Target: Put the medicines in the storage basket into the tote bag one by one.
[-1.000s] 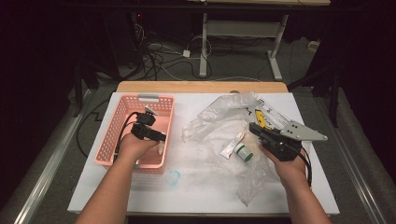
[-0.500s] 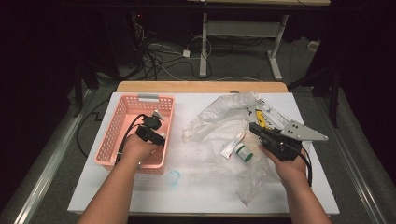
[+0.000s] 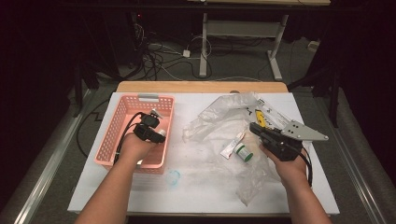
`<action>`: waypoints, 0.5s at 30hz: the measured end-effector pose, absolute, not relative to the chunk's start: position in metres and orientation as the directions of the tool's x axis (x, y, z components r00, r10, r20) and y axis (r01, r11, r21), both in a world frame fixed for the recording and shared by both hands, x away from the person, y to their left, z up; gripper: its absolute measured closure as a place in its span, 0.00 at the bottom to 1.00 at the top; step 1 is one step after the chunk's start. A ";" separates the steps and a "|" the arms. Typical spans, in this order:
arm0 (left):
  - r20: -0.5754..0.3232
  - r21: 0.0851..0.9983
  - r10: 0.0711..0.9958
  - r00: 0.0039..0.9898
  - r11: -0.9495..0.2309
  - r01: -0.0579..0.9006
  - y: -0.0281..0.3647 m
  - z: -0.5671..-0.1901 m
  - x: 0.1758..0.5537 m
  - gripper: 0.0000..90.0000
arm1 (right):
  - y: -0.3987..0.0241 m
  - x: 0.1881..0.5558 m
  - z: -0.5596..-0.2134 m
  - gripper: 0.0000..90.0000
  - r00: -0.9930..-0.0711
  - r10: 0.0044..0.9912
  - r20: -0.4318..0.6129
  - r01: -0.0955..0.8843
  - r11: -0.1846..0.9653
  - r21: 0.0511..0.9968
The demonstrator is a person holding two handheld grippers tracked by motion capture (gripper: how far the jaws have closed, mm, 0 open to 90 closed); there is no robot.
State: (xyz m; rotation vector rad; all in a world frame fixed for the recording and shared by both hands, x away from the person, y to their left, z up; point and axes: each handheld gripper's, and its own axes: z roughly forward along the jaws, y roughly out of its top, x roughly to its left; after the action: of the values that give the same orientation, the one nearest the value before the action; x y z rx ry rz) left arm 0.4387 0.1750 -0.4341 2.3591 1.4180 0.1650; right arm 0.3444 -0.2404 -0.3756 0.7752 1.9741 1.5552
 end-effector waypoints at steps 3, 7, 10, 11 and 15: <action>-0.096 0.403 0.870 0.483 -0.410 0.818 0.179 -0.427 0.433 0.64 | -0.240 0.344 -0.376 1.00 -0.712 0.701 -0.039 0.128 0.184 0.975; -0.106 0.438 0.865 0.491 -0.403 0.804 0.184 -0.418 0.424 0.64 | -0.239 0.344 -0.376 1.00 -0.712 0.701 -0.039 0.129 0.186 0.974; -0.111 0.459 0.859 0.499 -0.401 0.793 0.185 -0.414 0.417 0.64 | -0.238 0.344 -0.376 1.00 -0.712 0.701 -0.043 0.127 0.188 0.974; -0.113 0.463 0.858 0.501 -0.400 0.791 0.185 -0.413 0.415 0.64 | -0.237 0.344 -0.376 1.00 -0.713 0.700 -0.042 0.127 0.188 0.974; -0.122 0.484 0.855 0.505 -0.392 0.782 0.189 -0.410 0.406 0.64 | -0.237 0.344 -0.376 1.00 -0.713 0.700 -0.043 0.126 0.189 0.974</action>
State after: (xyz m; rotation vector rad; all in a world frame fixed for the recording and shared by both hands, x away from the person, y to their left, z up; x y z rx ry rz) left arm 0.4055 0.1887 -0.4101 2.2653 1.3417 0.1996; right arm 0.3437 -0.2372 -0.3763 0.7715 1.9825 1.5515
